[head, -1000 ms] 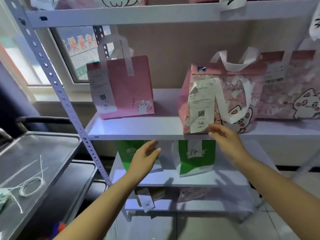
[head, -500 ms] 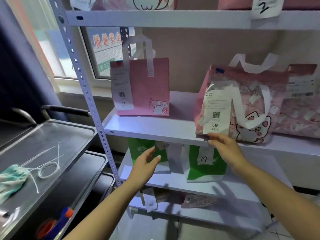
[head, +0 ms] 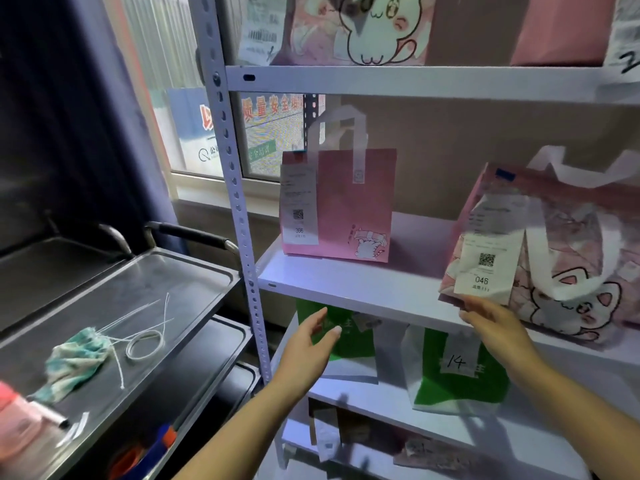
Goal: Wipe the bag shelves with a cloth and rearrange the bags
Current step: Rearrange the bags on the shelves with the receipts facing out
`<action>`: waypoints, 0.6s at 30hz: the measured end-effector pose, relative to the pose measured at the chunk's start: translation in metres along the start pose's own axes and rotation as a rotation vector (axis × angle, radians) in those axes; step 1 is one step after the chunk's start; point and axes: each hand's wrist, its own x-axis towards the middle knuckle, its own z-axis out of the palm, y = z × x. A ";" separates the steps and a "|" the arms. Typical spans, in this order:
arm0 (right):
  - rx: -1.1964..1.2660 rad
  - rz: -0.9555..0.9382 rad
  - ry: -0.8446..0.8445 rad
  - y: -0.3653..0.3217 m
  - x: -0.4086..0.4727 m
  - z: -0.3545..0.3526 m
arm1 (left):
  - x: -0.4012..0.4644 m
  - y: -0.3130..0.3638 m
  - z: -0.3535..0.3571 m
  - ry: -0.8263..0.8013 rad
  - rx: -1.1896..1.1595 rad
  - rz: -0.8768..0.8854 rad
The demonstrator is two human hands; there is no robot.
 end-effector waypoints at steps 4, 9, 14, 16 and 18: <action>0.005 0.002 0.021 0.001 -0.004 0.000 | 0.004 -0.001 -0.002 -0.021 0.011 0.012; -0.030 -0.045 0.027 0.014 -0.025 0.001 | 0.005 -0.019 0.009 -0.070 0.063 -0.012; -0.043 0.046 0.015 0.051 -0.044 -0.005 | 0.007 -0.042 0.038 -0.142 0.090 -0.091; -0.065 0.091 -0.008 0.071 -0.047 -0.012 | 0.007 -0.047 0.051 -0.170 0.116 -0.130; -0.065 0.152 -0.007 0.087 -0.044 -0.022 | 0.011 -0.051 0.063 -0.192 0.115 -0.164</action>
